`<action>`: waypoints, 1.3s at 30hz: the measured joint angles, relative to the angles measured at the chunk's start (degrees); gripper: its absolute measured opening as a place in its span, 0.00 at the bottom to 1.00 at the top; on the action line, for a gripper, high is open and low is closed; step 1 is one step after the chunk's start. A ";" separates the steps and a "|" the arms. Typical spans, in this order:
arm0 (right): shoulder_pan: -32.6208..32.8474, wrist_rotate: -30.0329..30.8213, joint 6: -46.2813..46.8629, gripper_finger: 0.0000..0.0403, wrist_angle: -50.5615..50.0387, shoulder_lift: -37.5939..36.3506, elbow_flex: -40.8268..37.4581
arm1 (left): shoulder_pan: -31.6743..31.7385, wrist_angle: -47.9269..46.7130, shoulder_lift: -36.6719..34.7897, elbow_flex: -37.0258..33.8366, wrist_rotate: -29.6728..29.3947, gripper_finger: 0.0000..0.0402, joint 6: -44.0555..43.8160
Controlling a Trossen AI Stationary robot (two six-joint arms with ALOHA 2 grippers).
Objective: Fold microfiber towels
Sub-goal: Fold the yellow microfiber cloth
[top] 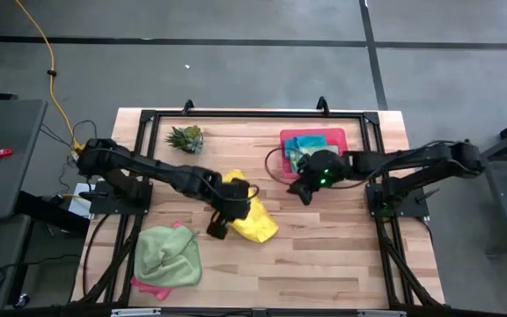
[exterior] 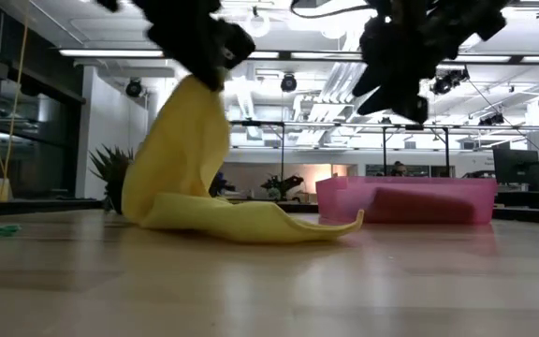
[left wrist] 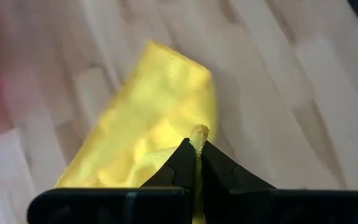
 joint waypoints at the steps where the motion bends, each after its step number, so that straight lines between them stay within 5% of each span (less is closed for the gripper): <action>1: 0.34 0.02 -0.77 0.34 1.37 1.32 0.00 | -0.97 -1.37 0.00 0.00 -0.69 0.00 1.99; 10: 0.69 0.11 -5.61 0.36 10.50 6.00 0.00 | -5.92 -3.43 -7.62 0.00 -15.04 0.00 21.06; 18: -1.12 3.99 -9.83 0.36 14.18 3.65 -0.02 | -5.47 4.58 -10.05 7.19 -14.95 0.00 40.45; 23: -2.75 1.25 -9.96 0.36 14.86 3.18 -0.02 | -4.37 1.06 -6.19 12.63 -6.51 0.00 34.20; 31: -1.93 -3.36 -9.68 0.36 11.31 3.20 -0.02 | -3.14 -4.79 -2.03 9.91 -10.08 0.00 14.34; 39: 7.58 -1.13 -17.62 0.36 3.67 3.77 -0.02 | -3.12 -4.54 -0.90 4.20 -11.63 0.00 4.37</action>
